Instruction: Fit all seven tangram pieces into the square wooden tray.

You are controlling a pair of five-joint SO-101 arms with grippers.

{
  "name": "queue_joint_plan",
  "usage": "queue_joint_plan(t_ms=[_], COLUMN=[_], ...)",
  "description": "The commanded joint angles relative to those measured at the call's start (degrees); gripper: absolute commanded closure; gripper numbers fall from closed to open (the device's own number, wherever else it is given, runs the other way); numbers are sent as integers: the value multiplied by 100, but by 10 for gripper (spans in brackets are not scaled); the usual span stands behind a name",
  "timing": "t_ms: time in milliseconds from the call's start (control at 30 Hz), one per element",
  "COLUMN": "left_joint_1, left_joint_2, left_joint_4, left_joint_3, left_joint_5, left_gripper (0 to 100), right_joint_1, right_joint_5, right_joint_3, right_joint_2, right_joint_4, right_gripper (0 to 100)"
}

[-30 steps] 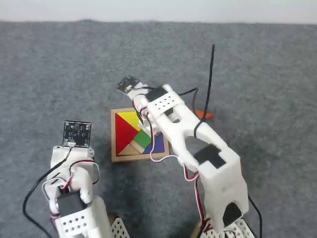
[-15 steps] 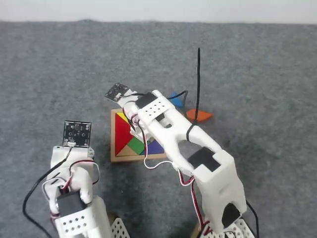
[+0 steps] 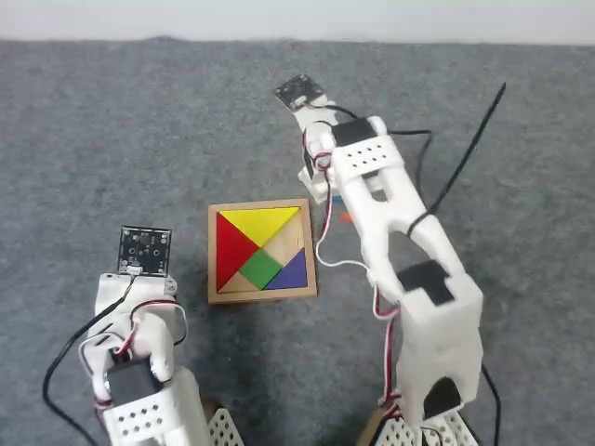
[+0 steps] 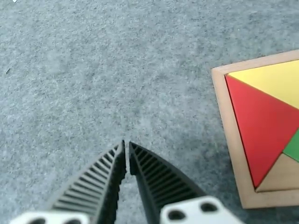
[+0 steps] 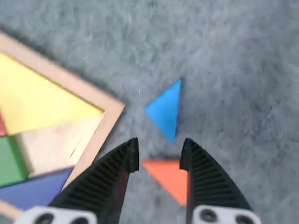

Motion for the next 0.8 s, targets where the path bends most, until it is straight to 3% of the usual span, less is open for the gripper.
queue_joint_plan(t_ms=[0, 200, 533, 767], left_joint_1=[-26, -26, -26, -26], left_joint_2=[-53, -53, -53, -53], left_joint_4=[-132, -123, -132, -132], left_joint_3=[-66, -57, -57, -57], left_joint_5=[53, 44, 44, 44], left_gripper=[987, 987, 987, 987], right_joint_1=[40, 57, 22, -31], right_joint_5=[70, 79, 79, 62], right_joint_3=[-1037, -2602, -5204, -6224], right_joint_2=[365, 1604, 3407, 4119], right_joint_4=[31, 602, 1859, 2510], right_gripper=[830, 712, 711, 711])
